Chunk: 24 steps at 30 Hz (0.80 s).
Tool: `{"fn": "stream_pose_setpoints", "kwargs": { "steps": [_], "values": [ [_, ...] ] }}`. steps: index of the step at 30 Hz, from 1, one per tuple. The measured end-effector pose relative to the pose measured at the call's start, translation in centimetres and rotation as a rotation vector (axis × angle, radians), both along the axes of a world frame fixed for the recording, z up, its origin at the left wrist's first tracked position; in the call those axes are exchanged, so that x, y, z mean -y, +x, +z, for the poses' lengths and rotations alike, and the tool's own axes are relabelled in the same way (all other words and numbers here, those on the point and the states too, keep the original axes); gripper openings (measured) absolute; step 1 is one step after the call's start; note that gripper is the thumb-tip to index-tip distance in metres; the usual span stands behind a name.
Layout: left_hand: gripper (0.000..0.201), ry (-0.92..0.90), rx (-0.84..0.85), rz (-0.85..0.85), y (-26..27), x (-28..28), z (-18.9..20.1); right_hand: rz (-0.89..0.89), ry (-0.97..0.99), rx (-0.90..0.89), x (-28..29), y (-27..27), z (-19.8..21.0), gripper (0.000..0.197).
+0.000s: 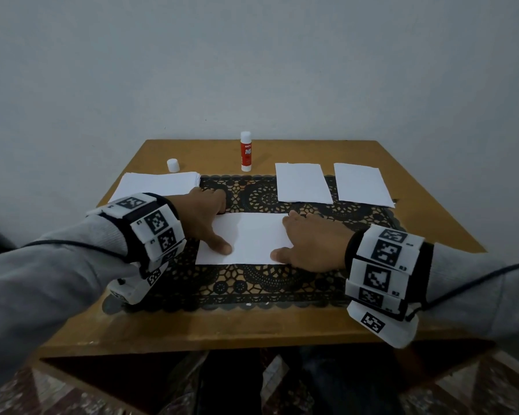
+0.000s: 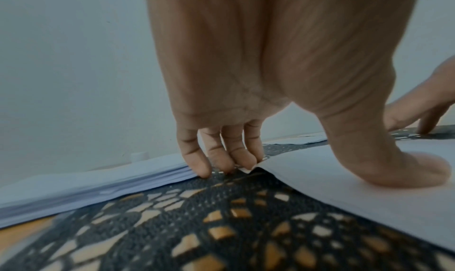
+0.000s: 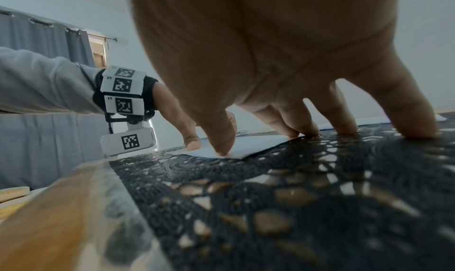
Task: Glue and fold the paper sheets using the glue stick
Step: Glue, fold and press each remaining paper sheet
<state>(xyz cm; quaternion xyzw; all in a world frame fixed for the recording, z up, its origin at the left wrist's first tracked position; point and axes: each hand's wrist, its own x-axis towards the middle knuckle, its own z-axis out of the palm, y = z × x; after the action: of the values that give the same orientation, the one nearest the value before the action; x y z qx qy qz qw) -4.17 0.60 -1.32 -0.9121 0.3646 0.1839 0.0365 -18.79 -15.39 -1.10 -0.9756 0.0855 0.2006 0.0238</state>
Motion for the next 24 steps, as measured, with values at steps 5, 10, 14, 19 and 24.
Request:
{"fn": "stream_pose_setpoints", "kwargs": {
  "steps": [5,10,14,19,24],
  "values": [
    [0.070,-0.028,0.042,-0.046,0.2,-0.4,-0.4,0.012,0.019,0.060,0.0,0.1,0.1,0.057],
    [0.063,-0.010,0.016,-0.041,0.1,0.1,0.0,0.016,0.058,0.118,0.5,0.1,-0.3,0.057],
    [0.055,-0.151,-0.063,0.008,-0.2,-0.1,0.0,-0.032,0.129,0.217,1.2,0.6,-0.6,0.059],
    [0.037,-0.569,-0.254,0.171,0.4,-2.1,1.1,-0.221,0.325,0.358,2.3,2.1,-0.1,0.048],
    [0.037,-1.001,-0.439,0.372,0.8,-4.7,3.1,-0.457,0.863,0.343,1.5,4.3,0.9,0.019]
  ]
}}
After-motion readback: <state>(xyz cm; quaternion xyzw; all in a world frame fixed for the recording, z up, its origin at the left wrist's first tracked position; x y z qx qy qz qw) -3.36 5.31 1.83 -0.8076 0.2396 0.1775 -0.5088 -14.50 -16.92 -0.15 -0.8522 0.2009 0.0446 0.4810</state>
